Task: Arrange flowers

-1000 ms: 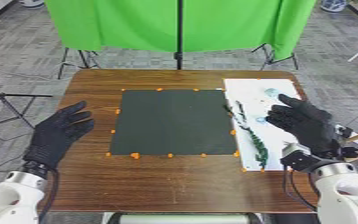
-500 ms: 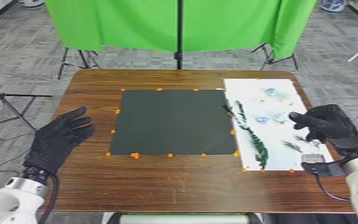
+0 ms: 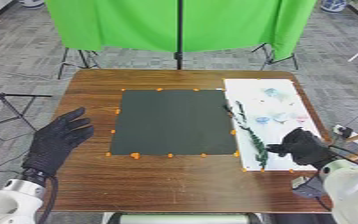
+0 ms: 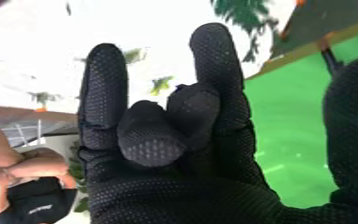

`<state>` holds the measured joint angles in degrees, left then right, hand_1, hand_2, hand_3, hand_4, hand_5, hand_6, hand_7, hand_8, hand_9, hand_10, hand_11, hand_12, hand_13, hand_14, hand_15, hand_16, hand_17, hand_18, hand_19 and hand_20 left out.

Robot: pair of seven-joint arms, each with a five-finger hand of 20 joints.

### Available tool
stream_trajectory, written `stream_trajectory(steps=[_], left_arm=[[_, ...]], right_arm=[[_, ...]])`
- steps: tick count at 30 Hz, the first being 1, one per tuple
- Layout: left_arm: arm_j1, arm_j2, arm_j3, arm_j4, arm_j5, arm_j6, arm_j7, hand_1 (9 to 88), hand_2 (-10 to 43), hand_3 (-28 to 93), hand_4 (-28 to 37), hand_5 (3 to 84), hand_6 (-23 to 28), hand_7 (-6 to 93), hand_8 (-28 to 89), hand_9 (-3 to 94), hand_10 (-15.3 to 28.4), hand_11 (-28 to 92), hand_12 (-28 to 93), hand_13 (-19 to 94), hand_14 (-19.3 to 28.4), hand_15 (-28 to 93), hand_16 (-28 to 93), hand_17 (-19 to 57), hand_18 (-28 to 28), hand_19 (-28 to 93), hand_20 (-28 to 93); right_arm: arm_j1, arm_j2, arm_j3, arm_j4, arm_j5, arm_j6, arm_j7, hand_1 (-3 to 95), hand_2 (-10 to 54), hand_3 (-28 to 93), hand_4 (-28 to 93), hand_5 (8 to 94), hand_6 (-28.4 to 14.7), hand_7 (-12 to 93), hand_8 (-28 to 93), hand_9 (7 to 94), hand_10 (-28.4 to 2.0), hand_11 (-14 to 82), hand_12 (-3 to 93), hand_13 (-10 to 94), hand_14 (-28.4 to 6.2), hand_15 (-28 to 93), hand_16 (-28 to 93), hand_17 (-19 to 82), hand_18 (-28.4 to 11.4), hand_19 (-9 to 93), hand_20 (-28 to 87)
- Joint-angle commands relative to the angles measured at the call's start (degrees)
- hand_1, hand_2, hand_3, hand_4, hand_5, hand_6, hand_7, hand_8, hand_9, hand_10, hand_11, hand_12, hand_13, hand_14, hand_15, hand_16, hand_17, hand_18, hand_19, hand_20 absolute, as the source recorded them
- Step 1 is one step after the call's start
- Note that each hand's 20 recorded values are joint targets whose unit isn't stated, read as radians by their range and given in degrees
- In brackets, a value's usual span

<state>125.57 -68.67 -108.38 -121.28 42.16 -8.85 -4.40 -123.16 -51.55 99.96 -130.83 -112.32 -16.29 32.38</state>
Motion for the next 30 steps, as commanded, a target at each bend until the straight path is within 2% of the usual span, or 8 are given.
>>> stream_trajectory(steps=[1,6,8,10,22,30], left_arm=[[0.32,-0.17,0.25,0.22,-0.23,0.39,-0.60,24.2,0.9,75,-28.3,32.2,5.4,29.5,-15,29.6,14.6,40,13,23,17.0,59,-8,-8.6,23.6,58,8],[-0.09,-0.10,0.39,0.26,-0.18,0.37,-0.73,24.2,0.9,75,-28.3,32.4,5.4,29.4,-15,29.6,14.5,40,13,23,17.0,59,-8,-8.6,23.6,58,8],[-0.38,0.04,0.58,0.40,-0.23,0.29,-1.05,24.2,1.0,75,-28.3,32.4,5.4,29.4,-15,29.6,14.5,40,13,23,17.0,59,-8,-8.6,23.6,58,8],[-0.19,0.05,0.50,0.31,-0.26,0.30,-0.94,24.3,1.0,75,-28.3,32.4,5.4,29.5,-15,29.5,14.5,40,13,23,17.1,59,-8,-8.6,23.6,58,8],[-0.30,0.02,0.75,0.20,-0.22,0.65,-0.97,24.3,1.0,75,-28.3,32.2,5.4,29.4,-15,29.6,14.6,40,13,23,17.0,59,-8,-8.6,23.6,58,8],[-0.39,0.10,0.56,0.25,-0.27,0.77,-1.05,24.2,1.0,75,-28.3,32.0,5.3,29.3,-15,29.3,14.5,39,13,23,17.0,59,-8,-8.6,23.6,58,8]], right_arm=[[0.14,-0.10,-3.68,0.74,-4.09,4.96,5.00,15.2,-7.9,71,-28,70.4,-1.2,51,-19,75.9,-13.3,66.2,44.9,71,-14.0,87,37,34,-18.0,82,20],[1.97,0.82,-5.78,2.10,-7.05,1.90,6.49,11.1,-6.2,72,-28,70.8,-1.8,50,-18,75.5,-13.9,65.0,45.7,71,-14.4,86,38,34,-18.2,82,19],[2.54,0.88,-6.21,2.37,-7.38,0.76,6.83,8.5,-2.3,75,-28,70.5,-1.9,49,-18,75.3,-14.2,64.6,45.7,71,-14.6,86,38,34,-18.2,82,18],[3.28,1.17,-7.17,2.89,-8.25,0.63,6.62,8.6,-1.2,76,-28,70.2,-2.0,50,-17,74.9,-14.3,64.5,45.7,70,-14.6,86,38,33,-18.1,81,18],[9.34,2.78,-13.77,8.68,-10.37,-1.32,6.13,10.2,-1.8,77,-28,69.6,-1.8,50,-17,74.7,-14.1,65.1,45.6,70,-14.6,86,38,33,-18.3,81,17],[10.48,2.15,-16.11,10.26,-9.38,-6.40,7.81,13.2,0.4,79,-27,69.5,-1.7,51,-18,74.6,-14.1,65.2,46.2,70,-14.6,86,38,33,-18.1,81,16]])
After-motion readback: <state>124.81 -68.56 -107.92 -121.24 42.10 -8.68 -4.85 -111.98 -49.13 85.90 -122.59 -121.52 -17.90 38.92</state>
